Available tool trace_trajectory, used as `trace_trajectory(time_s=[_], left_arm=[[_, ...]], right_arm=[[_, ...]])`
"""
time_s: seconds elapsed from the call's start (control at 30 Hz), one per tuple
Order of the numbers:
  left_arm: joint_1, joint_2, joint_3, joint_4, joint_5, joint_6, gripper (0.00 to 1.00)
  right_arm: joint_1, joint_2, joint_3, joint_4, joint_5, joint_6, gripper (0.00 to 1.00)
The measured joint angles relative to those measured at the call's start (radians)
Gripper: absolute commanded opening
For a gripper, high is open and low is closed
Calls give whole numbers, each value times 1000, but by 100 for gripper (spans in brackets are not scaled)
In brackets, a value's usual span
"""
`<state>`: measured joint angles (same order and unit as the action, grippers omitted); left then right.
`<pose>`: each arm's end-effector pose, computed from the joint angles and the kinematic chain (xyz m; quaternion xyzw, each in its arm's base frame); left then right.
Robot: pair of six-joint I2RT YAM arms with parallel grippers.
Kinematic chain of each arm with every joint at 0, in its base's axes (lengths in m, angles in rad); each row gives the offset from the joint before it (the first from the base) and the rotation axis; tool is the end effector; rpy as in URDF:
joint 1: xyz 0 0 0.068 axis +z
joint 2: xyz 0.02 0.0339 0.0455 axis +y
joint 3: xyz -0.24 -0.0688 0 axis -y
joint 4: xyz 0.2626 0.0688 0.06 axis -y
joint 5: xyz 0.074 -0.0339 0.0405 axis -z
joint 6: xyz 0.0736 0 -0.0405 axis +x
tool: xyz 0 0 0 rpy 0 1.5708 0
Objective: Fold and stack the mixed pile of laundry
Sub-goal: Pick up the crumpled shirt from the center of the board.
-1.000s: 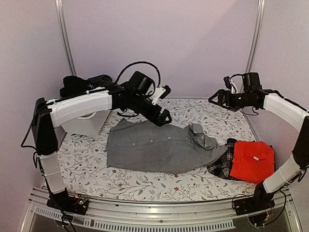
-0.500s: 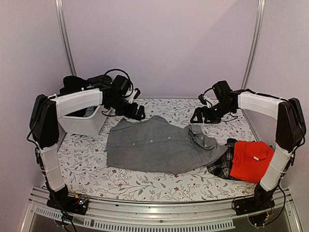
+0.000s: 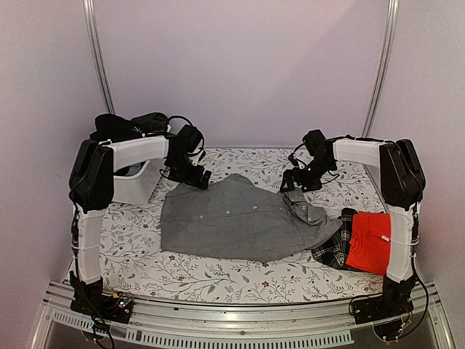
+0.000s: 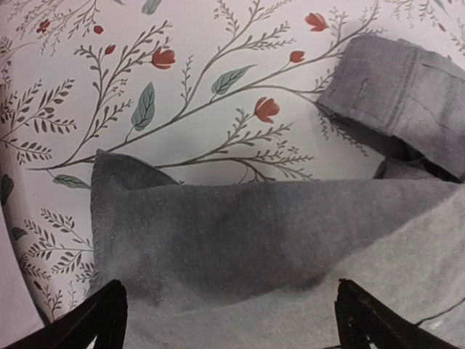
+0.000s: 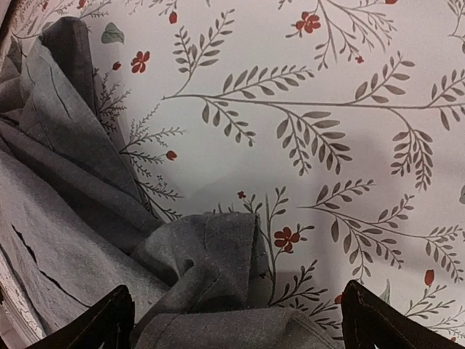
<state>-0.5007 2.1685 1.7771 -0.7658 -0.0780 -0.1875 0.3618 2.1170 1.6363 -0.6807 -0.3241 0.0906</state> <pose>0.4238 -0.2253 0.1322 0.1446 0.9672 -0.0333 0.2060 0.4242 0.1856 0.1185 -0.1631 0.9530 0.1989 0.1601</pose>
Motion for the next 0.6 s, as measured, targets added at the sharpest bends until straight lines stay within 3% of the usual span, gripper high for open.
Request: trace_trajectory(time_s=[0.13, 0.2, 0.3, 0.43, 0.5, 0.6], left_arm=[[18, 60, 23, -29, -43, 0, 98], [26, 80, 27, -42, -51, 0, 91], [35, 92, 19, -55, -46, 6, 64], [40, 89, -8, -56, -18, 32, 20], [44, 89, -11, -59, 0, 41, 0], [55, 89, -4, -55, 16, 47, 0]], right_arm=[[0, 59, 9, -11, -3, -11, 90], [0, 75, 15, -16, -8, -22, 73], [1, 80, 21, -15, -26, -34, 42], [5, 90, 21, -23, -42, -31, 1], [5, 90, 28, -33, -44, -26, 0], [2, 91, 77, -56, -43, -23, 0]])
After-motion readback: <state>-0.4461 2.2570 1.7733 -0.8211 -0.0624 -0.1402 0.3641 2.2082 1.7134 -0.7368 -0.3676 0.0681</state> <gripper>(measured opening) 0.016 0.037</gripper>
